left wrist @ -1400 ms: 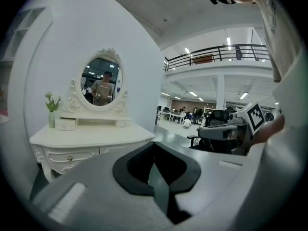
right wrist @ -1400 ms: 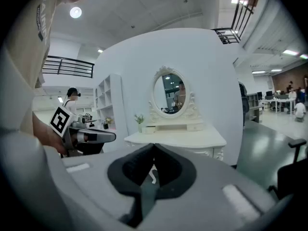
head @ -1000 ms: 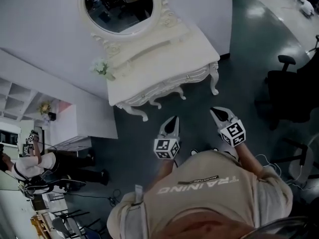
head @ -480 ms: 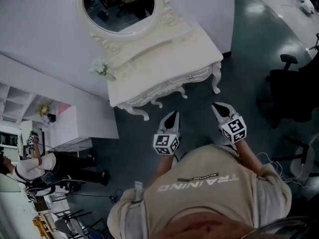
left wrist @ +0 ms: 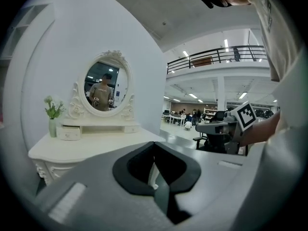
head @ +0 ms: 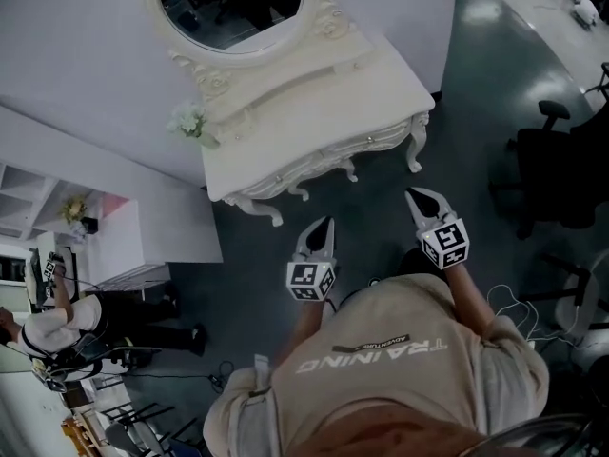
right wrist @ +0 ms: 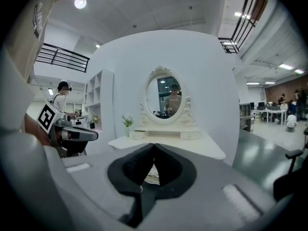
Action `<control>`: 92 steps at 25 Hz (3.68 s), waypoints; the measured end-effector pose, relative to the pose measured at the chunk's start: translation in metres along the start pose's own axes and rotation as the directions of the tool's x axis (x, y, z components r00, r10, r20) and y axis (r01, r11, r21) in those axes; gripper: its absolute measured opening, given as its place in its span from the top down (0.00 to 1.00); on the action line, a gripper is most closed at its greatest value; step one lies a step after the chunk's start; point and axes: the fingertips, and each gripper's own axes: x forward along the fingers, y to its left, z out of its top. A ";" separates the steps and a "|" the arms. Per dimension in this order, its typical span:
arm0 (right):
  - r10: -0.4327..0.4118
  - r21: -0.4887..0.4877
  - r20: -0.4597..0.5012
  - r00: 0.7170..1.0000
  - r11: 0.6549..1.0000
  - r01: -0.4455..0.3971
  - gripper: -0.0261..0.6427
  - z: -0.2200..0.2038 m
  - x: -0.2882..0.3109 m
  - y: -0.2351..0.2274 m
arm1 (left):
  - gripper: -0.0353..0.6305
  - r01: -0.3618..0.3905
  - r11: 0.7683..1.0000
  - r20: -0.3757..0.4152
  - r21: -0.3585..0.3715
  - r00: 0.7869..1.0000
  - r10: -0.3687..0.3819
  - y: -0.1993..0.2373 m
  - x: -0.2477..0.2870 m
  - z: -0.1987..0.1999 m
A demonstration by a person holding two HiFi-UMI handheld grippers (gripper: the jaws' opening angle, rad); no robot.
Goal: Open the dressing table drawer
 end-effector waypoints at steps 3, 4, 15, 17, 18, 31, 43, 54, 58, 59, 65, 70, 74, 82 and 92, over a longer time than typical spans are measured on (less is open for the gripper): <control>-0.001 0.021 -0.028 1.000 1.000 0.001 0.96 -0.009 0.010 0.003 | 0.94 0.021 1.000 -0.037 -0.003 0.999 -0.021 0.015 0.005 -0.012; 0.008 0.019 -0.039 0.999 1.000 -0.007 0.96 -0.012 0.013 0.003 | 0.94 0.036 0.999 -0.047 -0.025 0.998 -0.037 0.017 0.009 -0.017; 0.037 0.016 -0.028 0.999 0.999 -0.037 0.96 0.003 0.092 -0.082 | 0.94 0.036 0.998 -0.073 -0.043 0.997 -0.039 0.026 0.122 0.008; 0.036 0.011 -0.016 0.999 0.999 -0.036 0.96 0.014 0.112 -0.104 | 0.94 0.042 0.999 -0.077 -0.021 0.996 -0.044 0.029 0.146 0.023; 0.043 0.005 -0.010 0.999 0.999 -0.043 0.96 0.020 0.121 -0.113 | 0.94 0.036 0.999 -0.077 -0.009 0.996 -0.037 0.032 0.156 0.029; 0.093 0.005 0.017 0.995 0.996 -0.093 0.96 0.048 0.236 -0.216 | 0.94 -0.078 0.997 -0.071 -0.024 0.995 0.077 0.061 0.268 0.067; 0.059 0.019 -0.062 0.996 0.998 -0.058 0.96 0.040 0.321 -0.239 | 0.94 -0.019 0.998 -0.095 -0.061 0.995 0.013 0.137 0.339 0.064; -0.063 0.014 -0.127 0.990 0.998 0.065 0.96 0.071 0.395 -0.228 | 0.94 0.151 0.987 -0.072 -0.054 0.985 -0.155 0.229 0.381 0.090; -0.098 0.029 -0.141 0.985 0.994 0.103 0.96 0.071 0.412 -0.218 | 0.94 0.208 0.977 -0.087 -0.053 0.973 -0.212 0.243 0.390 0.084; -0.086 0.027 -0.154 0.984 0.995 0.091 0.96 0.069 0.415 -0.214 | 0.94 0.214 0.976 -0.089 -0.050 0.972 -0.218 0.246 0.393 0.085; -0.016 0.012 -0.244 0.970 1.000 0.019 0.96 0.049 0.440 -0.211 | 0.94 0.197 0.980 -0.063 -0.033 0.978 -0.198 0.263 0.410 0.102; -0.017 0.031 -0.310 0.951 0.999 0.028 0.96 0.022 0.471 -0.243 | 0.94 0.138 0.990 -0.078 -0.037 0.987 -0.141 0.272 0.420 0.112; -0.045 0.055 -0.366 0.930 0.996 0.070 0.81 -0.007 0.505 -0.279 | 0.94 0.068 0.997 -0.100 -0.041 0.992 -0.072 0.280 0.421 0.119; -0.087 0.078 -0.401 0.912 0.989 0.129 0.80 -0.045 0.570 -0.330 | 0.94 -0.050 0.997 -0.156 -0.053 0.987 0.041 0.301 0.432 0.107; -0.104 0.113 -0.446 0.889 0.979 0.171 0.79 -0.060 0.606 -0.339 | 0.94 -0.124 0.990 -0.168 -0.074 0.980 0.110 0.319 0.431 0.099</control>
